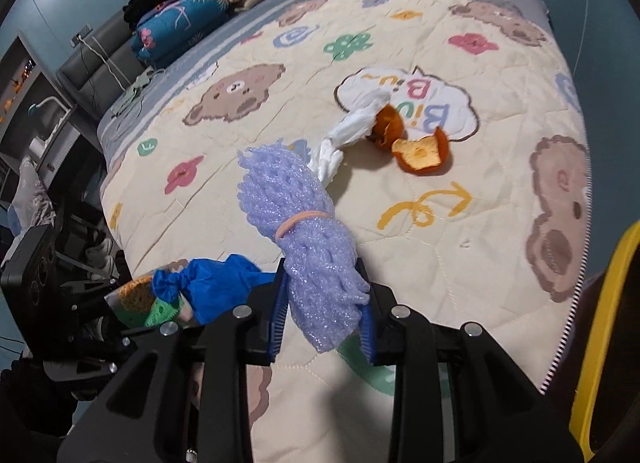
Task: Collect trash
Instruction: 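Lift the snack wrapper with left tool while right tool lifts the foam sleeve, then carry wrapper and foam sleeve over the bin and open both tools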
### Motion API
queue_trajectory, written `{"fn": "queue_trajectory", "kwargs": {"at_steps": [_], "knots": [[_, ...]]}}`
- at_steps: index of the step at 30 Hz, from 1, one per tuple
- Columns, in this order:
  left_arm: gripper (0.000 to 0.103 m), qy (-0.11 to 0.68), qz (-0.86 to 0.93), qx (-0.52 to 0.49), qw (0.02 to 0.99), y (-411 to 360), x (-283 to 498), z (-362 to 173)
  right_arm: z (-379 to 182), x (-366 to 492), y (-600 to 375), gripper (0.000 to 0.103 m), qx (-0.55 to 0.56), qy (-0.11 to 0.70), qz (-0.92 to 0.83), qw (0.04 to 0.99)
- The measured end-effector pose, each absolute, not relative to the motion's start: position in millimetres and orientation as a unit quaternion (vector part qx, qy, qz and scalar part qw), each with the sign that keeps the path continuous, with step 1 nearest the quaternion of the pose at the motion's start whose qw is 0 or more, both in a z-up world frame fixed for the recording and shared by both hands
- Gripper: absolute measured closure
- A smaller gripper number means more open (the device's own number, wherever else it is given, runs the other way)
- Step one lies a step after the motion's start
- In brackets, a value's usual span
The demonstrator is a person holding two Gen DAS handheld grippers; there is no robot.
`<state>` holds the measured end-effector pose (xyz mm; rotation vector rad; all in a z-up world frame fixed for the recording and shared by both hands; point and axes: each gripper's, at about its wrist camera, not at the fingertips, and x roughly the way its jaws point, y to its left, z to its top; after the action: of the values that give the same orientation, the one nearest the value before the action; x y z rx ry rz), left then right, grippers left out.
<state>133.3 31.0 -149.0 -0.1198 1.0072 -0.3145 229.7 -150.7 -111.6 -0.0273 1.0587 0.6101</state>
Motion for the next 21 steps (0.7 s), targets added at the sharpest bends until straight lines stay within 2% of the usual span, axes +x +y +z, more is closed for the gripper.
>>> {"fn": "queue_trajectory", "kwargs": {"at_steps": [7, 13, 21], "knots": [[0.073, 0.47, -0.146, -0.053, 0.869, 40.0, 127.2, -134.1, -87.2, 215.8, -176.5, 0.074, 0.003, 0.476, 0.279, 0.834], [0.073, 0.464, -0.168, -0.091, 0.865, 48.9, 124.5, -119.6, -79.2, 207.7, -188.4, 0.074, 0.011, 0.471, 0.277, 0.837], [0.073, 0.436, -0.193, -0.099, 0.874, 45.8, 120.0, -81.1, -67.8, 200.8, -193.3, 0.074, 0.018, 0.459, 0.278, 0.843]]}}
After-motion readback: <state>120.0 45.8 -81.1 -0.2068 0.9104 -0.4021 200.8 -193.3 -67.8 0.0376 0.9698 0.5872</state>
